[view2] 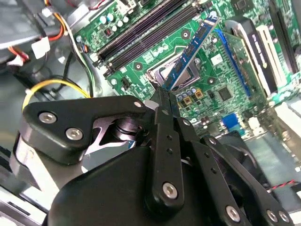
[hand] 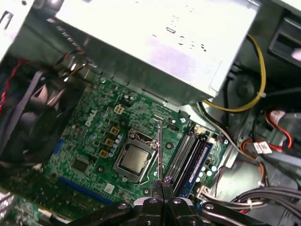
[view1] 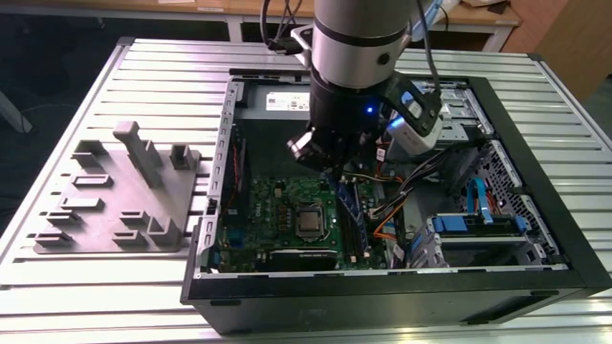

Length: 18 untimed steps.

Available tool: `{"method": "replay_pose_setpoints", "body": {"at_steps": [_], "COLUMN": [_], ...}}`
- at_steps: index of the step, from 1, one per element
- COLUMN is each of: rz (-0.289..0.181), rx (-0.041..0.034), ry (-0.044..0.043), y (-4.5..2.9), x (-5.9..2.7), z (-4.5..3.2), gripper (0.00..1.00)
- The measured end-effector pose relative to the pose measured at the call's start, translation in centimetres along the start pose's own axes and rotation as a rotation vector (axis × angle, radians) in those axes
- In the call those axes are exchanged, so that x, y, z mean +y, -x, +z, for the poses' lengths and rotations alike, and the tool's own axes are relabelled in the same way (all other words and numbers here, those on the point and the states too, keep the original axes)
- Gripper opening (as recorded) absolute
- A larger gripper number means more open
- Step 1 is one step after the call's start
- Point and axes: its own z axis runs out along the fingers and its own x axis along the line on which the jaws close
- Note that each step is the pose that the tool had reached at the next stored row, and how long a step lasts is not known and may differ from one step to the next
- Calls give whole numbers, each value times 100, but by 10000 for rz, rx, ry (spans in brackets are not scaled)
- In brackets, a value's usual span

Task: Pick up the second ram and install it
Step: 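Insert the second ram into the second slot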

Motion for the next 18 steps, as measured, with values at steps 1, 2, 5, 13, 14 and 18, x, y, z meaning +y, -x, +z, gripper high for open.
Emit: {"method": "replay_pose_setpoints", "body": {"at_steps": [1, 2, 5, 13, 14, 18], "rz": [195, 377, 915, 2363, 2560, 3279], "rx": [-4, -8, -19, -49, -53, -67], "ry": [-7, -14, -35, -90, -97, -124], "y": [0, 0, -1, -1, -2, -2], "x": [0, 0, 0, -1, -1, -1], "z": [3, 6, 14, 36, 39, 50], "gripper": [8, 8, 8, 8, 8, 8]}}
